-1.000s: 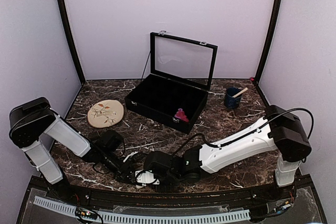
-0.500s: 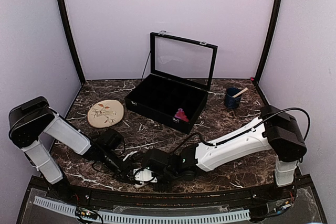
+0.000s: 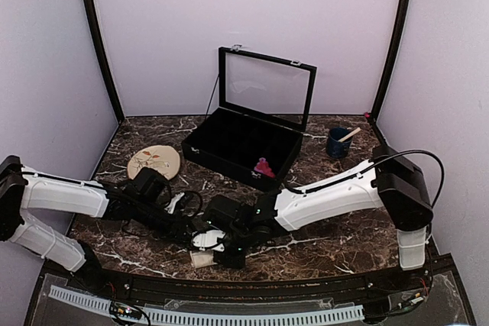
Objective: Roll the socks
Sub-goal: Roll the sock at the center of the board.
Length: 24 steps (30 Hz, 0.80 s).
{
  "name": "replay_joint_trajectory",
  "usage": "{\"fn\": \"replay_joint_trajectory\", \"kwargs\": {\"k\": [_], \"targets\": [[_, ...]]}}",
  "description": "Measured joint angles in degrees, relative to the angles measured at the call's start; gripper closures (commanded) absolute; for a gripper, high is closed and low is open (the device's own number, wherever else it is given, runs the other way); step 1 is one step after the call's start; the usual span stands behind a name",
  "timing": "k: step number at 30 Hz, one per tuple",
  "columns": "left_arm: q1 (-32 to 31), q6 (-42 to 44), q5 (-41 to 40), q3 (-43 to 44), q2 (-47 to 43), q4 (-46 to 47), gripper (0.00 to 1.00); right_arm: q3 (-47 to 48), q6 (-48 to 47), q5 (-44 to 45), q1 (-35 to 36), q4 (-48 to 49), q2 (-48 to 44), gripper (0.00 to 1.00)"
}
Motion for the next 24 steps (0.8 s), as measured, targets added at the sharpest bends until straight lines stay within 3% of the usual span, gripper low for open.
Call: {"fn": "replay_joint_trajectory", "kwargs": {"k": [9,17,24], "targets": [[0.04,-3.02,-16.55,-4.09,-18.4,-7.23,0.59,8.09,3.19,-9.97,-3.43,-7.96,4.39,1.0],[-0.98,-4.37,-27.32,-6.27,-32.22,-13.14,0.67,12.52,5.31,-17.73,-5.46,-12.59,7.48,1.0],[-12.22,-5.44,-36.11,-7.23,-33.97,-15.87,0.68,13.44,6.84,-23.47,-7.37,-14.01,8.7,1.0]]}}
